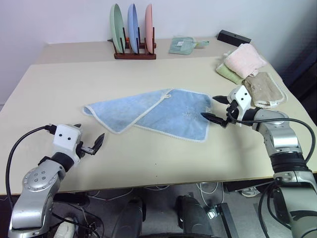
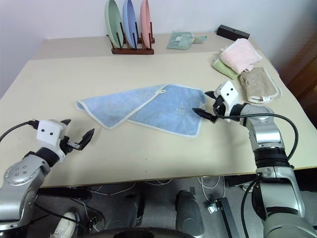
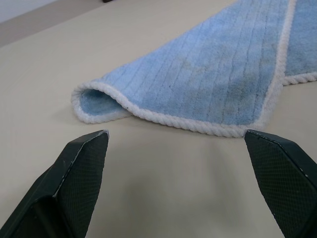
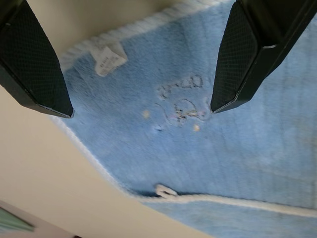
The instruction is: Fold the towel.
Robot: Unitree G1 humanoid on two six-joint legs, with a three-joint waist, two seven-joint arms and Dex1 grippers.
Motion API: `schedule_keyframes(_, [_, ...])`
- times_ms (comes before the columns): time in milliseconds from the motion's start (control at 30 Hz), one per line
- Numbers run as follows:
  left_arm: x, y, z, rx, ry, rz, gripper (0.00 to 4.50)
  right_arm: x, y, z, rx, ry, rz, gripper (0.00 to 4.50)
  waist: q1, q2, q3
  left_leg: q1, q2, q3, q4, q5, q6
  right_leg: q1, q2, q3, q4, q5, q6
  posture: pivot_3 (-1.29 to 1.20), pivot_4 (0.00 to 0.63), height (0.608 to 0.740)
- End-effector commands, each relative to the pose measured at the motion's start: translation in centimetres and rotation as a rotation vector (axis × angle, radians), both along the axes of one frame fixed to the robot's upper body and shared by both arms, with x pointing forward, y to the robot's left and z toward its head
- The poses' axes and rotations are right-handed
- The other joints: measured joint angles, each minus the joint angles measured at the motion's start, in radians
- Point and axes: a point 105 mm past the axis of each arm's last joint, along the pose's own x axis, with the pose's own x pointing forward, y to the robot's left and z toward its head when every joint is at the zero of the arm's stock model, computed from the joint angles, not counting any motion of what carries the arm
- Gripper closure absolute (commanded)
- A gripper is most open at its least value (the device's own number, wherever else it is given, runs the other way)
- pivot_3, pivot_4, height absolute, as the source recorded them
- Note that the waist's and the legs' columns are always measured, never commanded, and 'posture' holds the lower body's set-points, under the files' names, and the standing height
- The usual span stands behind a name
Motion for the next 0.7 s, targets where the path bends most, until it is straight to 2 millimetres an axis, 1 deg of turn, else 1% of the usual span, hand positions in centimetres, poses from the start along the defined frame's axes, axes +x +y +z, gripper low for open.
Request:
schedule_keyframes(33, [-0.2,-0.4,0.9,0.015,-0.036,-0.009,0.04,-0.2,0.0,1.5,0.000,-0.048,0.010,0.00,0.000,0.000,0.000,0.000,0.000,0.000,0.000,0.000,0.000,0.000,0.000,0.000,0.000,0.000,0.000,0.00,0.150,0.740])
schedule_keyframes(200, [-0.4,-0.6,1.1,0.014,-0.041,-0.005,0.04,-0.2,0.7,1.3,-0.006,-0.042,0.027,0.00,0.000,0.000,0.000,0.000,0.000,0.000,0.000,0.000,0.000,0.000,0.000,0.000,0.000,0.000,0.000,0.00,0.150,0.740])
schedule_keyframes(300, [-0.4,-0.3,1.2,0.025,-0.039,0.001,0.04,-0.1,1.2,1.1,-0.001,-0.044,0.028,0.00,0.000,0.000,0.000,0.000,0.000,0.000,0.000,0.000,0.000,0.000,0.000,0.000,0.000,0.000,0.000,0.00,0.150,0.740])
schedule_keyframes(400, [-0.4,-1.0,1.7,0.028,-0.049,-0.025,0.04,0.0,1.9,0.8,0.011,-0.044,0.033,0.00,0.000,0.000,0.000,0.000,0.000,0.000,0.000,0.000,0.000,0.000,0.000,0.000,0.000,0.000,0.000,0.00,0.150,0.740])
schedule_keyframes(467, [-0.4,-2.0,1.9,0.020,-0.055,-0.065,0.04,0.0,2.3,0.5,0.019,-0.036,0.036,0.00,0.000,0.000,0.000,0.000,0.000,0.000,0.000,0.000,0.000,0.000,0.000,0.000,0.000,0.000,0.000,0.00,0.150,0.740])
schedule_keyframes(533, [-0.5,-3.9,1.9,0.021,-0.047,-0.155,0.04,0.1,2.6,0.1,0.015,-0.023,0.028,0.00,0.002,0.000,0.000,0.000,0.000,0.000,0.000,0.000,0.000,0.000,0.000,0.000,0.000,0.000,0.000,0.00,0.150,0.740])
schedule_keyframes(600, [-0.8,-6.4,1.3,0.064,-0.015,-0.283,0.04,0.2,2.8,-0.3,0.010,-0.011,0.016,0.00,0.003,0.000,0.000,0.000,0.000,0.000,0.000,0.000,0.000,0.000,0.000,0.000,0.000,0.000,0.000,0.00,0.150,0.740])
schedule_keyframes(667, [-1.1,-8.7,0.3,0.136,0.022,-0.404,0.04,-0.1,3.1,-0.5,0.028,0.001,0.023,0.00,0.002,0.000,0.000,0.000,0.000,0.000,0.000,0.000,0.000,0.000,0.000,0.000,0.000,0.000,0.000,0.00,0.150,0.740])
schedule_keyframes(700, [-0.8,-9.8,0.0,0.181,0.022,-0.444,0.04,-0.4,3.0,-0.5,0.039,-0.008,0.012,0.00,0.004,0.000,0.000,0.000,0.000,0.000,0.000,0.000,0.000,0.000,0.000,0.000,0.000,0.000,0.000,0.00,0.150,0.740])
